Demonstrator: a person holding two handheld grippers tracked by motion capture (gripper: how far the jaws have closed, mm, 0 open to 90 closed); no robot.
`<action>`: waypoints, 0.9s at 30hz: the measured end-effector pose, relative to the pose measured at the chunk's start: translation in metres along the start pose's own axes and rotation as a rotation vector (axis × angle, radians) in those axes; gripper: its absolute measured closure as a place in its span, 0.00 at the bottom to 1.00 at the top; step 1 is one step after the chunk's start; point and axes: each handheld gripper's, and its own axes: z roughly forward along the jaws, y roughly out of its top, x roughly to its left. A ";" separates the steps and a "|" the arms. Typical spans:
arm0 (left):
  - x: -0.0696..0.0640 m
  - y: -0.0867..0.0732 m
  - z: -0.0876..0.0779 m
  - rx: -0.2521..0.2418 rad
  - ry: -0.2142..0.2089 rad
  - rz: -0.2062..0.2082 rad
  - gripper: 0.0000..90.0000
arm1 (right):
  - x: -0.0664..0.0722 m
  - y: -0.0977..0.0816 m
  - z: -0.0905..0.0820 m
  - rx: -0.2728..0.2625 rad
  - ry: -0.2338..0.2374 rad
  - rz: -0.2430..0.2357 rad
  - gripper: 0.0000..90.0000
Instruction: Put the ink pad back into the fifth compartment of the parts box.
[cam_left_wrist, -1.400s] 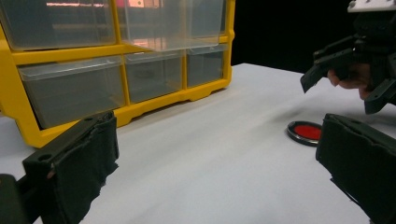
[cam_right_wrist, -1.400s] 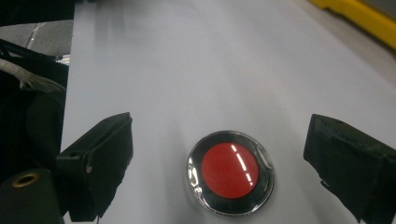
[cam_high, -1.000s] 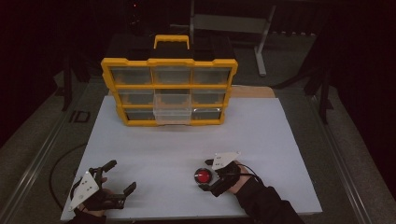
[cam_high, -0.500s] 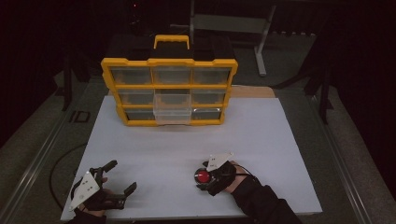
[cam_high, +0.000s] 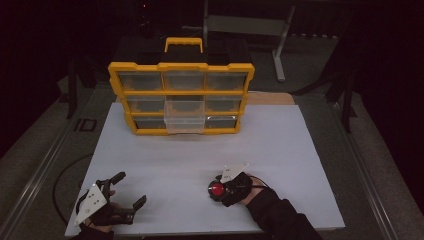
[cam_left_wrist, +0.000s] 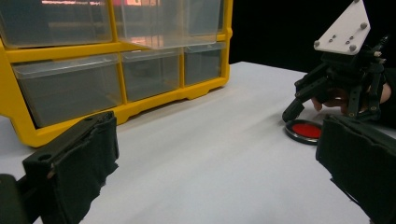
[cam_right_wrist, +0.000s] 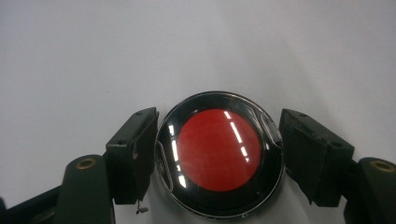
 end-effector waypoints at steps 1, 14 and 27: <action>0.000 0.000 0.000 0.003 0.000 0.003 0.00 | 0.000 0.000 0.000 0.001 -0.002 0.001 0.33; 0.001 0.000 0.000 0.002 0.002 0.001 0.00 | -0.001 0.005 -0.005 0.016 -0.014 0.021 0.34; 0.001 0.000 0.000 0.003 0.001 0.003 0.00 | -0.001 0.023 -0.030 0.006 -0.016 0.015 0.34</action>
